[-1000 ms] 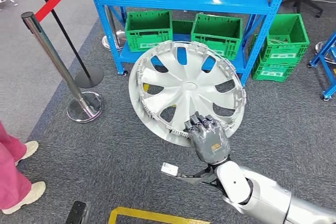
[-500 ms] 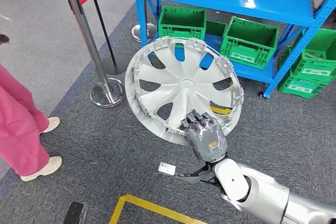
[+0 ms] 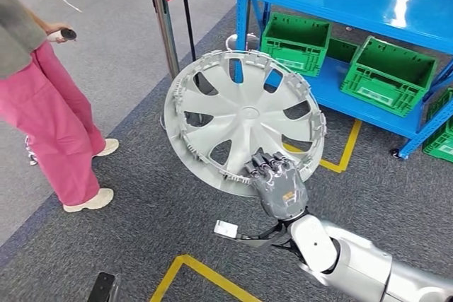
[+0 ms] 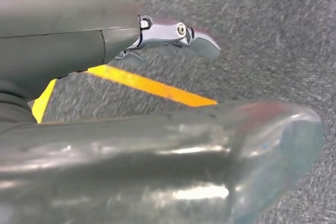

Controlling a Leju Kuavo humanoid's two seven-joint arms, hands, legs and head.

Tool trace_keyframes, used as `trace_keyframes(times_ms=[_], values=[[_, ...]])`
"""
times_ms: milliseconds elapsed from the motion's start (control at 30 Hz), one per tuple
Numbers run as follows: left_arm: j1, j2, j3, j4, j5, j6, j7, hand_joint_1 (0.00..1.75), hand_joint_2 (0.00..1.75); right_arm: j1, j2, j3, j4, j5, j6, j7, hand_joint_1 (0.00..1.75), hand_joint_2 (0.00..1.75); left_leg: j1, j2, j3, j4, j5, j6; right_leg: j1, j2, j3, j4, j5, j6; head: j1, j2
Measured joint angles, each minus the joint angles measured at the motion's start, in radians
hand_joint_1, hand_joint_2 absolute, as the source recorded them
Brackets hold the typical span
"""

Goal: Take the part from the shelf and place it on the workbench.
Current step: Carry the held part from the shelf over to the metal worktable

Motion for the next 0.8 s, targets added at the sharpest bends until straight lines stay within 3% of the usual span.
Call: trace_keyframes(times_ms=[67,100,167,200,233,300,367,433,467,533,600,667,700,733,767,800], values=[[-0.003,-0.002,0.0,0.0,-0.001,0.0,0.0,0.0,0.0,-0.002,-0.001,0.0,-0.002,0.0,0.0,0.001,1.75,1.75,-0.003,0.071,-0.041,0.087,-0.053,-0.007,-0.001,-0.028,0.002,-0.007,0.004,-0.01,-0.006,0.0],[-0.005,-0.002,0.0,0.0,-0.001,0.0,0.0,0.0,0.0,-0.002,-0.002,0.0,-0.002,0.0,0.0,0.001,1.75,1.75,-0.002,0.095,-0.073,0.157,-0.088,-0.011,0.0,-0.043,0.001,-0.008,0.005,-0.013,-0.009,0.0],[-0.007,-0.002,0.0,0.0,-0.001,0.0,0.0,0.0,0.0,-0.002,-0.002,0.001,-0.002,-0.001,-0.001,0.001,1.75,1.75,0.003,0.107,-0.122,0.264,-0.127,-0.018,0.0,-0.072,0.0,-0.008,0.005,-0.013,-0.01,0.0],[-0.006,-0.002,0.001,0.0,-0.002,0.0,0.0,0.0,0.0,-0.002,-0.002,0.001,-0.002,-0.001,-0.001,0.001,1.75,1.75,0.005,0.109,-0.121,0.269,-0.12,-0.021,0.0,-0.086,0.0,-0.008,0.004,-0.012,-0.01,0.0],[-0.005,-0.002,0.001,0.0,-0.002,0.0,0.0,0.0,0.0,-0.002,-0.002,0.001,-0.002,-0.001,-0.001,0.001,1.75,1.75,0.006,0.114,-0.1,0.233,-0.097,-0.023,-0.001,-0.1,0.0,-0.008,0.004,-0.01,-0.01,0.0],[-0.007,-0.002,0.002,0.0,-0.003,0.0,0.0,0.0,0.0,-0.002,-0.002,0.001,-0.004,-0.001,-0.001,0.001,1.75,1.75,0.005,0.153,-0.019,0.095,-0.042,-0.025,0.001,-0.127,0.003,-0.005,-0.001,0.0,-0.011,0.0],[-0.011,-0.003,0.002,0.0,-0.006,-0.001,0.0,0.0,0.0,-0.004,-0.003,0.001,-0.005,-0.001,-0.001,0.001,1.75,1.75,0.002,0.181,0.029,0.004,-0.018,-0.014,0.007,-0.149,0.007,-0.003,-0.006,0.013,-0.011,0.0],[-0.01,-0.004,0.004,0.0,-0.01,-0.001,0.0,0.0,0.0,-0.005,-0.004,0.002,-0.006,-0.001,-0.001,0.001,1.75,1.75,-0.001,0.164,0.029,-0.006,-0.017,0.007,0.009,-0.17,0.014,-0.009,-0.007,0.024,-0.01,0.0],[-0.008,-0.004,0.006,0.0,-0.012,-0.002,0.0,0.0,0.0,-0.006,-0.003,0.003,-0.007,-0.001,-0.001,0.001,1.75,1.75,0.0,0.152,0.028,-0.007,-0.016,0.015,0.007,-0.169,0.016,-0.011,-0.009,0.031,-0.009,0.0],[-0.006,-0.003,0.009,0.0,-0.017,-0.002,0.001,0.0,0.0,-0.006,-0.004,0.004,-0.008,-0.001,-0.001,0.001,1.75,1.75,0.003,0.127,0.027,-0.009,-0.012,0.029,0.002,-0.121,0.001,0.029,-0.04,0.041,-0.008,0.0],[-0.007,-0.002,0.01,0.0,-0.021,-0.002,0.002,0.0,0.0,-0.006,-0.004,0.005,-0.008,0.0,-0.001,0.001,1.75,1.75,0.003,0.104,0.026,-0.01,-0.01,0.038,0.003,-0.059,-0.055,0.154,-0.105,0.041,-0.005,0.0],[-0.007,-0.002,0.01,0.0,-0.028,-0.003,0.003,0.0,0.0,-0.002,-0.004,0.006,-0.008,0.0,0.001,0.001,1.75,1.75,-0.003,0.076,0.025,-0.01,-0.009,0.044,0.006,-0.044,-0.12,0.282,-0.15,0.034,-0.005,0.0],[-0.006,-0.002,0.01,0.0,-0.032,-0.003,0.004,0.0,0.0,0.001,-0.004,0.007,-0.008,0.0,0.003,0.001,1.75,1.75,-0.005,0.06,0.025,-0.01,-0.008,0.045,0.008,-0.042,-0.133,0.299,-0.145,0.03,-0.005,0.0],[-0.004,-0.002,0.01,0.0,-0.036,-0.005,0.005,0.0,0.0,0.003,-0.004,0.007,-0.009,0.0,0.006,0.001,1.75,1.75,-0.007,0.044,0.025,-0.01,-0.007,0.046,0.011,-0.038,-0.124,0.272,-0.119,0.023,-0.005,0.0],[-0.004,-0.002,0.01,0.0,-0.041,-0.007,0.007,0.0,0.0,0.005,-0.005,0.007,-0.011,0.0,0.011,0.001,1.75,1.75,-0.009,0.028,0.026,-0.01,-0.006,0.046,0.013,-0.025,-0.097,0.209,-0.08,0.015,-0.005,0.0],[-0.003,-0.002,0.01,0.0,-0.046,-0.01,0.009,0.0,0.0,0.006,-0.007,0.007,-0.015,0.0,0.018,0.001,1.75,1.75,-0.009,0.014,0.025,-0.01,-0.005,0.045,0.014,0.002,-0.062,0.132,-0.045,0.006,-0.005,0.0]])
